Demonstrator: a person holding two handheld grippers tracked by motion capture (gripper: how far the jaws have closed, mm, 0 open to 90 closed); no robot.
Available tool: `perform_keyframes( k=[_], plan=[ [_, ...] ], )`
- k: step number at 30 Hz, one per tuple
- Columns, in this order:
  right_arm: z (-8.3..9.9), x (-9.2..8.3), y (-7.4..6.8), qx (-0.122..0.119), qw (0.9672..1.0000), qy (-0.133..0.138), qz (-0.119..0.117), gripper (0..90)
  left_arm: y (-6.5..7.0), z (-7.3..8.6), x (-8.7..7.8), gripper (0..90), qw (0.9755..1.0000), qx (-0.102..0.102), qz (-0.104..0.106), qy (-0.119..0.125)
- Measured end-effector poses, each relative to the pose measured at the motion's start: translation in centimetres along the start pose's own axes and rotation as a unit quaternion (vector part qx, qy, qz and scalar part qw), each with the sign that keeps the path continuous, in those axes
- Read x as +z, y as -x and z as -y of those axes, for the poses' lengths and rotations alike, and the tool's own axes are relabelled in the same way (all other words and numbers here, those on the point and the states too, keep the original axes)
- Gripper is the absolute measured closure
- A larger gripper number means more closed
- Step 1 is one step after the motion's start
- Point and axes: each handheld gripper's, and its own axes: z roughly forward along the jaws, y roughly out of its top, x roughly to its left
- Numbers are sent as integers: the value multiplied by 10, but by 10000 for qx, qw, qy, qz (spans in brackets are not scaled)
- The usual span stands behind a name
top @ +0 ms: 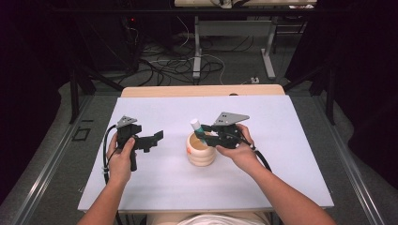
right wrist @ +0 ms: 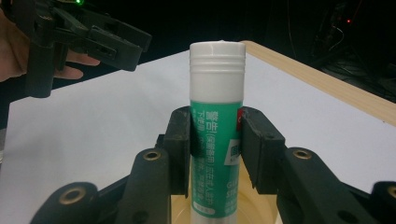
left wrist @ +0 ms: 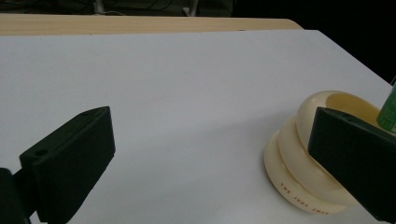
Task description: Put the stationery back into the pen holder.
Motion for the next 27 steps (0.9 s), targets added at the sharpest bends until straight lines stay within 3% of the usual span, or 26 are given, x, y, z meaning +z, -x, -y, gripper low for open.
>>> perform_keyframes(
  k=[18,23,27],
  plan=[
    [16,12,-1,34,9997,-251,22,655,0,0,0,5,10000,1,3,-6],
    [17,14,-1,-60,9994,-336,-17,654,0,0,0,5,10000,3,0,-16],
    [18,15,-3,16,9993,-381,-20,653,0,0,0,5,10000,2,0,-14]
  ],
)
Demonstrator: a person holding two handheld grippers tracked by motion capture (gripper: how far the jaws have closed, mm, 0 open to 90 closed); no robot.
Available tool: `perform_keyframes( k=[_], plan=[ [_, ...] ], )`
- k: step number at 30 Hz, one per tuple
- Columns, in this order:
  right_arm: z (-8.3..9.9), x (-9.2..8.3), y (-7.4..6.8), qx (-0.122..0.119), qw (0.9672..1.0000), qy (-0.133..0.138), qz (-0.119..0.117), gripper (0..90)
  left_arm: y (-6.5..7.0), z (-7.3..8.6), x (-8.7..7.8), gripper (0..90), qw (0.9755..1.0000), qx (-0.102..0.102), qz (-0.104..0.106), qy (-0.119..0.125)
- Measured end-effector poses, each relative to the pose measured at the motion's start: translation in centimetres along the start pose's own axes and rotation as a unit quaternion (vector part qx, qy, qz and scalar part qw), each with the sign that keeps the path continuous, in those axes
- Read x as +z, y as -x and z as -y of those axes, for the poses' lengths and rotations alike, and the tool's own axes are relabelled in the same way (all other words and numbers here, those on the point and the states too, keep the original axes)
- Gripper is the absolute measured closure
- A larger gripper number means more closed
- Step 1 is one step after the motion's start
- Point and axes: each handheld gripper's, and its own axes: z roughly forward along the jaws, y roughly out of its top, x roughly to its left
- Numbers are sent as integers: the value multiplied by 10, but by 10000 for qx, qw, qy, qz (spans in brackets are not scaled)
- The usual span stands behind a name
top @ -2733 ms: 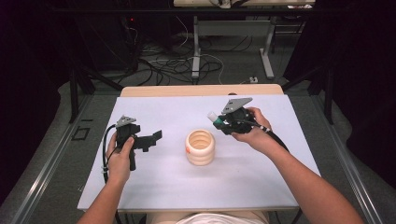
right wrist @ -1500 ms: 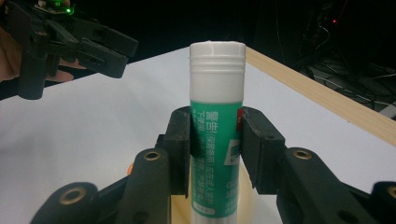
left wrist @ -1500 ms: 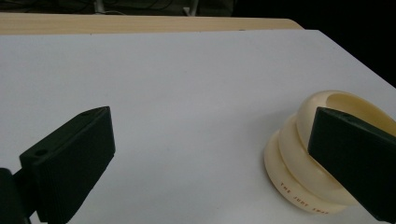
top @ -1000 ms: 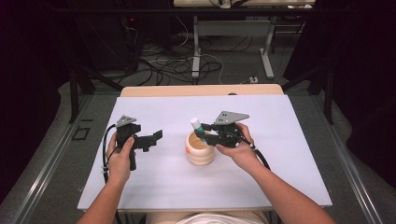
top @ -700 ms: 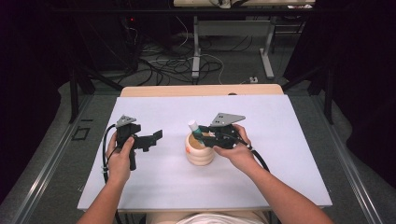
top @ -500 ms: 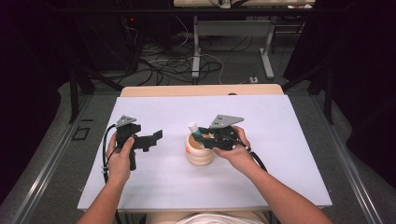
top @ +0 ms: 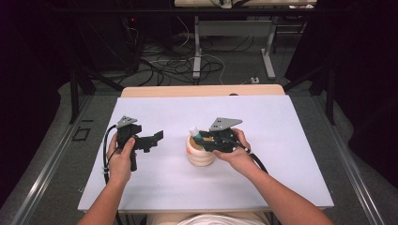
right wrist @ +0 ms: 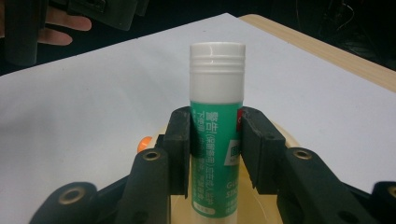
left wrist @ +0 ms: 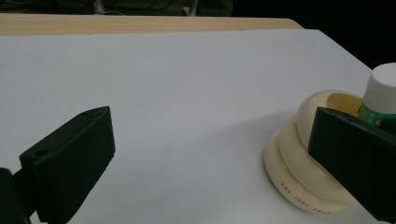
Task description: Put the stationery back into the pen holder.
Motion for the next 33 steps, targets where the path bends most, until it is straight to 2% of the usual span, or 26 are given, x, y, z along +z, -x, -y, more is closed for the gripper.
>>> perform_keyframes(
  k=[2,4,8,14,16,20,23,26,28,33],
  plan=[
    [0,0,0,-73,10000,-60,-13,646,0,0,0,5,10000,1,1,-3],
    [0,-1,0,-38,10000,-60,-14,617,0,0,0,5,10000,2,-1,0],
    [-4,-5,0,-30,9999,148,43,537,0,0,1,5,10000,3,2,19],
    [-4,-10,1,-50,9999,48,80,433,1,0,1,5,10000,8,-8,10],
    [-4,-11,1,48,9998,140,165,399,1,0,1,5,10000,10,-7,6],
    [-5,-15,3,98,9995,220,215,334,1,0,1,5,10000,3,5,21],
    [-7,-20,4,85,9992,295,274,321,0,0,1,5,10000,-2,8,17],
    [-10,-25,5,171,9988,341,296,279,0,0,0,5,10000,-14,3,-2],
    [-12,-29,6,237,9984,369,357,241,0,0,0,5,10000,-18,1,1],
    [-15,-38,10,202,9972,403,592,176,0,0,0,5,10000,-47,6,35]
  ],
)
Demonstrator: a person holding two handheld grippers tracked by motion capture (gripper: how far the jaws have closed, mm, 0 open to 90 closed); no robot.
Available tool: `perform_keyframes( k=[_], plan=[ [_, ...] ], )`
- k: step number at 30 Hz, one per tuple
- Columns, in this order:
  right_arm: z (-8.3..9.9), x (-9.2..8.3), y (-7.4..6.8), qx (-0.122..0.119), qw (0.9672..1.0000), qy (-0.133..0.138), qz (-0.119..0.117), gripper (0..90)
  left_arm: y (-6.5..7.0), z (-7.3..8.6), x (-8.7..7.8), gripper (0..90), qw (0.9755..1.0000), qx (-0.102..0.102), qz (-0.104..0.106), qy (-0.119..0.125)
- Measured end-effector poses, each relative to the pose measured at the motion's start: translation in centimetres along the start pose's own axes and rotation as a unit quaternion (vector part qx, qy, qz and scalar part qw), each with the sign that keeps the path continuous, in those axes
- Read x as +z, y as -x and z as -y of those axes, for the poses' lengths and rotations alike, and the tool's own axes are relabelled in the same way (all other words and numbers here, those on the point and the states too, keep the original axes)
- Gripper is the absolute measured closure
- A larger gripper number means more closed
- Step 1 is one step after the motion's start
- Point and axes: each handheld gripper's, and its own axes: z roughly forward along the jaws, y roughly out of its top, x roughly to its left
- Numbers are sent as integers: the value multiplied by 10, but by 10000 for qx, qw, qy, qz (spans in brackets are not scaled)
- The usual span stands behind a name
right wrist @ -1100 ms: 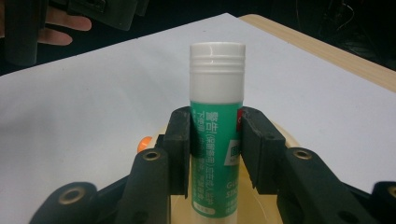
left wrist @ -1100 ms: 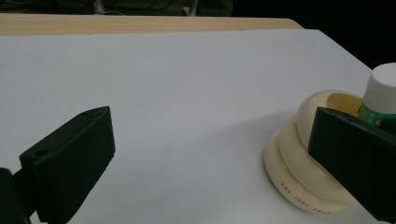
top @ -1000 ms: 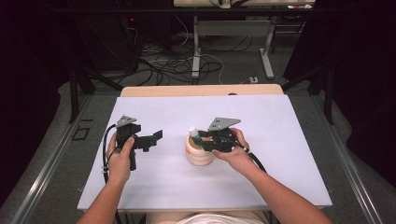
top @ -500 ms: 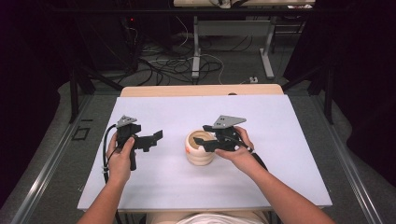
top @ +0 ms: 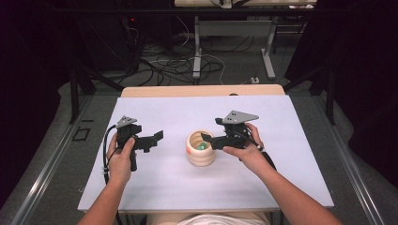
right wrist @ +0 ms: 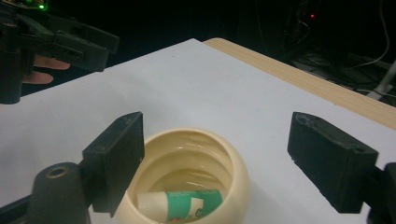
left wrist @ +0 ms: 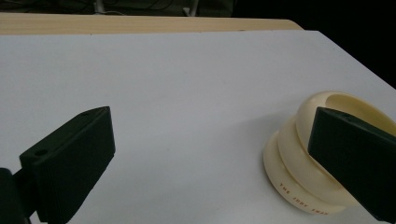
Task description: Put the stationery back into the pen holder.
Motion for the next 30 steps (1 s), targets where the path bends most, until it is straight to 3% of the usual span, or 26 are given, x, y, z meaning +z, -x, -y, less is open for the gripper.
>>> perform_keyframes(
  k=[9,17,22,30],
  plan=[
    [-2,-18,9,36,9995,-6,301,137,-1,0,-1,5,10000,-17,-9,13],
    [2,-30,19,31,9982,3,593,5,-2,0,-2,5,10000,-38,-35,14],
    [7,-37,27,-25,9967,-22,816,0,-3,0,-2,5,10000,-37,-43,27],
    [19,-50,44,149,9941,-71,1073,0,-3,-1,-3,5,10000,-45,-59,30]
  ],
)
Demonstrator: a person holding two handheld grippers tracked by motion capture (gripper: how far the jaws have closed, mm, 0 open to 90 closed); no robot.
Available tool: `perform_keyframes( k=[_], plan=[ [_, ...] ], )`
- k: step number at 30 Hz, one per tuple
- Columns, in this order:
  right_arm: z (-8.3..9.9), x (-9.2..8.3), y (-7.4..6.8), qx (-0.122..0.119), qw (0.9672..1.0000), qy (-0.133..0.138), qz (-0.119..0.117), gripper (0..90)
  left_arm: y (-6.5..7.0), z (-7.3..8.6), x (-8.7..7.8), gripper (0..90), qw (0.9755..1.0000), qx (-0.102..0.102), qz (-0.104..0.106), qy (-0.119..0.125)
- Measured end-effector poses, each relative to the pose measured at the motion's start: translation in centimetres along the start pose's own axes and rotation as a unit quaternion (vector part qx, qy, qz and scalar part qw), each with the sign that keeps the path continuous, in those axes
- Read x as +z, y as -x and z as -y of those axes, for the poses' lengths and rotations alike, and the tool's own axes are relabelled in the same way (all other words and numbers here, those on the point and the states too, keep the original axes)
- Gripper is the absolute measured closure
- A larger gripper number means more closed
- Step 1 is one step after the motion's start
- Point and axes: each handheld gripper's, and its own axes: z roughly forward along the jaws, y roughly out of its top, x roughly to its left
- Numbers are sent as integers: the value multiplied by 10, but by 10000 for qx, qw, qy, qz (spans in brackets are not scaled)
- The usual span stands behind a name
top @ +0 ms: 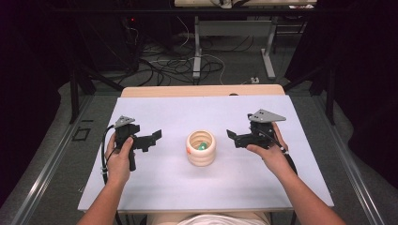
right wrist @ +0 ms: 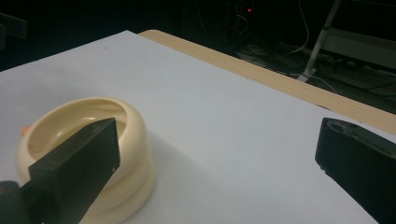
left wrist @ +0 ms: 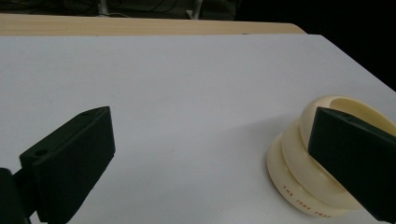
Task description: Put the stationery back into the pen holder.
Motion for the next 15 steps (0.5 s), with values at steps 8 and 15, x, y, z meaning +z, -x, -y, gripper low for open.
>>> perform_keyframes(
  k=[8,15],
  plan=[
    [11,-12,21,216,9994,2,268,0,-1,0,0,5,10000,-4,-7,6],
    [25,-17,39,463,9977,20,497,0,-1,0,0,5,10000,-9,-14,-3]
  ],
)
